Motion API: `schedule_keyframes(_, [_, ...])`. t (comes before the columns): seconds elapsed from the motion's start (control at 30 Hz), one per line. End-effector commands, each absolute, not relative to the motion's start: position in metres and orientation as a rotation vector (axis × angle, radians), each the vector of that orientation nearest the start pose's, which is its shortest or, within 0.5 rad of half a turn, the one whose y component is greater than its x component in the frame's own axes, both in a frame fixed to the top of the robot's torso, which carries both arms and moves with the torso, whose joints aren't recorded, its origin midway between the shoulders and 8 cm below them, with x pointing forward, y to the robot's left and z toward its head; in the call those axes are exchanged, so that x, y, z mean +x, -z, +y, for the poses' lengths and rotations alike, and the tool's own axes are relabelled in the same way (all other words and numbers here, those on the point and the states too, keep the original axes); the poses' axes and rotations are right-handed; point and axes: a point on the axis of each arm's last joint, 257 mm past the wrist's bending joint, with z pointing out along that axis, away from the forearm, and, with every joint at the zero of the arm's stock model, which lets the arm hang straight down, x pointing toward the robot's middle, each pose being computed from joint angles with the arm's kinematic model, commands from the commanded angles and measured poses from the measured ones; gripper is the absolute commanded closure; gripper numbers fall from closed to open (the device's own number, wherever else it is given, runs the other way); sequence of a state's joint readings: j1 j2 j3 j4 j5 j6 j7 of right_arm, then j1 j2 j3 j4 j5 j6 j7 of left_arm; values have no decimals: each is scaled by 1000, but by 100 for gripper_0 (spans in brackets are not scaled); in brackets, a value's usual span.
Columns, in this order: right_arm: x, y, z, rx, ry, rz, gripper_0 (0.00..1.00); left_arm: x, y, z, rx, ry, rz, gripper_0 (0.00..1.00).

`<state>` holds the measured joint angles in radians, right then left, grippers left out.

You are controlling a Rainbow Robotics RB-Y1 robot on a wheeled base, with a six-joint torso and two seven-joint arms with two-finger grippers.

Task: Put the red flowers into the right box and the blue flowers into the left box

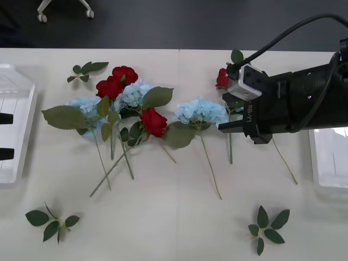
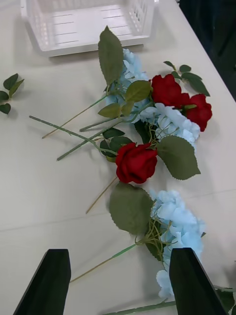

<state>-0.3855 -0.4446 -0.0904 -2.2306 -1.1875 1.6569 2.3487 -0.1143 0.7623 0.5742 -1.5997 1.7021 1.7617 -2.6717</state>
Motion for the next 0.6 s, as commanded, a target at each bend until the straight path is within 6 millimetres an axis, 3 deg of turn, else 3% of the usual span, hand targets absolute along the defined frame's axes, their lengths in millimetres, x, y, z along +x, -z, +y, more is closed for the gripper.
schedule_keyframes(0.03, [371,118,-87,-1560,-386,1635,41,353,150,331,1165,676,1863,0])
schedule_keyframes(0.33, [387,106,-116,-1439,-360,1705,41,360,165,331,1155,652,1905,0])
schedule_keyframes(0.6, [421,87,-186,-1031,-400,2003,41,378,182,335,1192,496,1969,0])
